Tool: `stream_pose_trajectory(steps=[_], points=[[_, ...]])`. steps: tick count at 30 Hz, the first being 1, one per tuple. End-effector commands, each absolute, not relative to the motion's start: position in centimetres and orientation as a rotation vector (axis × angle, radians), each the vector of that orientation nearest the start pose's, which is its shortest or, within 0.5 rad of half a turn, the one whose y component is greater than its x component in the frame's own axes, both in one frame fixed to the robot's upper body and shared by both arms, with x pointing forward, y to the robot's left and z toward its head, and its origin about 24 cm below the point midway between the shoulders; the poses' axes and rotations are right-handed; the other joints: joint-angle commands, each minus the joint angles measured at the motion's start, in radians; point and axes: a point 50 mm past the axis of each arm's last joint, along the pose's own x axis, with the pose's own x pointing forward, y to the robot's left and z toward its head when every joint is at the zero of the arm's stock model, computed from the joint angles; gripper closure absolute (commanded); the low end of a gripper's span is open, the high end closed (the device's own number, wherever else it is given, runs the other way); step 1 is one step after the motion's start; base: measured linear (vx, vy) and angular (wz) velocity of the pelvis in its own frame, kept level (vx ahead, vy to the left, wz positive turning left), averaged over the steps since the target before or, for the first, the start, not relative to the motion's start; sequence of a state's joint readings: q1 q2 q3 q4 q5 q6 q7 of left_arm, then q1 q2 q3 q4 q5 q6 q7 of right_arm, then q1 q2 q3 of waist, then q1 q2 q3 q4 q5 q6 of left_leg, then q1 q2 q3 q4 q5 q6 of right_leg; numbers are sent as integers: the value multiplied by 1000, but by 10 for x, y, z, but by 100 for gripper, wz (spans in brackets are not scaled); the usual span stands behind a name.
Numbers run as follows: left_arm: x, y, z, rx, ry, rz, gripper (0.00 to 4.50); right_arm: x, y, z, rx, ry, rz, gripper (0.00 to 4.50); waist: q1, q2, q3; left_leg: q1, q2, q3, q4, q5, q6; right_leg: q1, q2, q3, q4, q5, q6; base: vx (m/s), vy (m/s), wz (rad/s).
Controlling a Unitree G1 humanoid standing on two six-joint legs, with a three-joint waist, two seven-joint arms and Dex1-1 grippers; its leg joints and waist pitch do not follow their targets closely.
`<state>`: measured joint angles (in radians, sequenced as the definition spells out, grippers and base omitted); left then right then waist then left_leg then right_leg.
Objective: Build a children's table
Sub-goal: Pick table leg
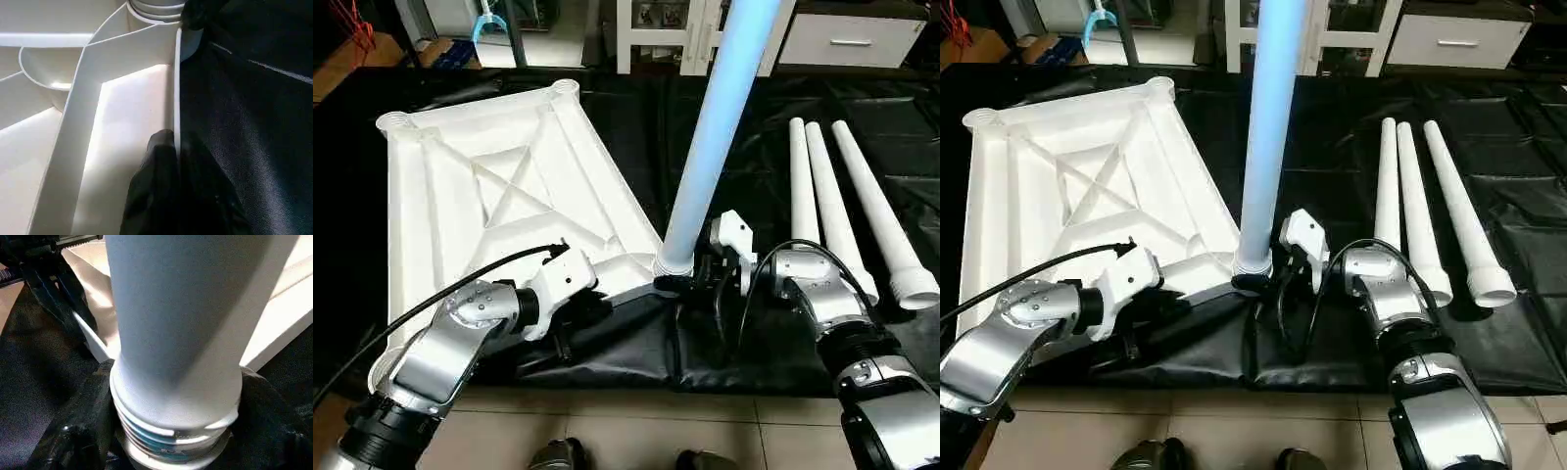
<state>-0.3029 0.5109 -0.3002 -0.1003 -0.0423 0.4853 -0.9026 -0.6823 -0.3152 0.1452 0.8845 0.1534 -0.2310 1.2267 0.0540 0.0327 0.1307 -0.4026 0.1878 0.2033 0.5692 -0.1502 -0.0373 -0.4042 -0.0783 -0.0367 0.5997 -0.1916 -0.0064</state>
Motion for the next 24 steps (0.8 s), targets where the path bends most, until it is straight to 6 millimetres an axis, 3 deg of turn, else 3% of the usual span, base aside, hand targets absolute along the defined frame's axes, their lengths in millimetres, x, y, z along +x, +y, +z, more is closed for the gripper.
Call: stream_pose_trajectory(steps=[1, 5, 10, 19, 21, 24], points=[[259, 125, 61, 415, 439, -1151, 450, 330, -138, 58, -179, 147, 1292, 170, -8, -7, -61, 34, 49, -20, -69, -253, 79, 24, -58, 37, -69, -212, -271, 0, 0, 0], [263, 122, 62, 388, 427, -1103, 450, 326, -136, 47, -114, 170, 1231, 171, -7, -6, -56, 35, 50, -21, -74, -282, 65, 21, -59, 39, -73, -251, -259, 0, 0, 0], [267, 112, 66, 336, 402, -1074, 450, 325, -130, 35, -55, 180, 1109, 173, -14, -7, -50, 37, 49, -26, -83, -353, 25, 16, -61, 41, -85, -357, -221, 0, 0, 0], [284, 84, 73, 321, 352, -968, 450, 327, -100, 20, 47, 203, 844, 173, -28, -8, -43, 38, 45, -31, -91, -405, 0, 6, -65, 40, -102, -459, -170, 0, 0, 0], [295, 73, 76, 341, 326, -877, 450, 328, -86, 12, 63, 221, 710, 173, -30, -3, -39, 40, 44, -33, -93, -426, -15, 2, -66, 40, -107, -494, -153, 0, 0, 0], [298, 67, 77, 349, 316, -844, 450, 327, -78, 9, 70, 228, 661, 173, -34, -8, -38, 41, 42, -38, -98, -460, -20, 0, -67, 38, -114, -531, -125, 0, 0, 0]])
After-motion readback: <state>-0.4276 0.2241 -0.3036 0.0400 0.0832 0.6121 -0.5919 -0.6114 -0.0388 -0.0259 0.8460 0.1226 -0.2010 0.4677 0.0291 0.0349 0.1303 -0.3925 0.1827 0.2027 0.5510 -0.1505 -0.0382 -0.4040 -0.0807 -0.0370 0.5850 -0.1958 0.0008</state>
